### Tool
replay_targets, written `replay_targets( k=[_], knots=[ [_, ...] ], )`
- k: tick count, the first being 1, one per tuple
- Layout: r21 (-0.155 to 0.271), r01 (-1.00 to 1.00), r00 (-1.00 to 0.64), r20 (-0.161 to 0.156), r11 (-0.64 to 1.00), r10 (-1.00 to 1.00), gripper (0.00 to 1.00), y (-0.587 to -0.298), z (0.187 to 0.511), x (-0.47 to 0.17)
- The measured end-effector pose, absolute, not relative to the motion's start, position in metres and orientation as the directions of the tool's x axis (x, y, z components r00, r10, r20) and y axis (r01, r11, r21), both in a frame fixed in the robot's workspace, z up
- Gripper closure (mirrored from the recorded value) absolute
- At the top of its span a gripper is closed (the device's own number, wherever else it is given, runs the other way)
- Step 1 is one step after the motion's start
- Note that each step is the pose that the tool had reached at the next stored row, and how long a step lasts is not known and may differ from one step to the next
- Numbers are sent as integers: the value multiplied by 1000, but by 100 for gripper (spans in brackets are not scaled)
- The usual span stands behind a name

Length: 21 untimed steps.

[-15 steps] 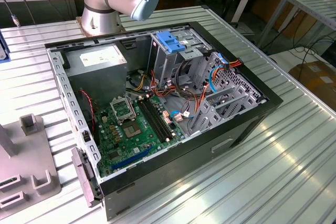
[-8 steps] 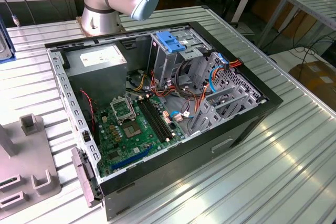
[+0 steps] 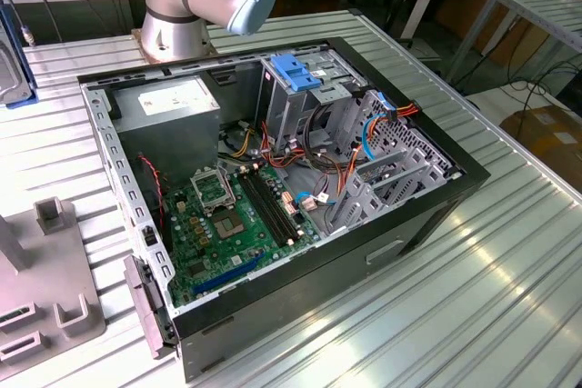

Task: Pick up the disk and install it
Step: 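Pick up the disk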

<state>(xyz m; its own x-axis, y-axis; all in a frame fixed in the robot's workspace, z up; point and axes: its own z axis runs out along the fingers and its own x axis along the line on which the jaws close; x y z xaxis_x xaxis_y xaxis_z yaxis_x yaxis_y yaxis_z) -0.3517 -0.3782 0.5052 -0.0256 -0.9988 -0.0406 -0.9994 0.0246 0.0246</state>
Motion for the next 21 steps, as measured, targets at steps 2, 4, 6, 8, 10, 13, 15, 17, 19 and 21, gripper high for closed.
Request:
replay_targets(
  k=[2, 4, 6, 8, 10, 13, 15, 17, 19, 21],
  knots=[
    [25, -999, -26, -41, 25, -999, 63, -378, 505, -349],
    [25, -999, -26, -41, 25, -999, 63, -378, 505, -347],
    [25, -999, -26, -41, 25, -999, 63, -378, 505, -344],
    [25, -999, -26, -41, 25, -999, 63, -378, 505, -341],
    [25, -999, -26, -41, 25, -999, 63, -378, 505, -338],
    [25, -999, -26, -41, 25, -999, 63, -379, 505, -336],
    [25, -999, -26, -41, 25, -999, 63, -380, 505, -334],
    [25, -999, -26, -41, 25, -999, 63, -382, 505, -332],
    [25, -999, -26, -41, 25, -999, 63, -383, 505, -330],
    [25, -999, -26, -40, 25, -999, 63, -386, 505, -327]
  ],
)
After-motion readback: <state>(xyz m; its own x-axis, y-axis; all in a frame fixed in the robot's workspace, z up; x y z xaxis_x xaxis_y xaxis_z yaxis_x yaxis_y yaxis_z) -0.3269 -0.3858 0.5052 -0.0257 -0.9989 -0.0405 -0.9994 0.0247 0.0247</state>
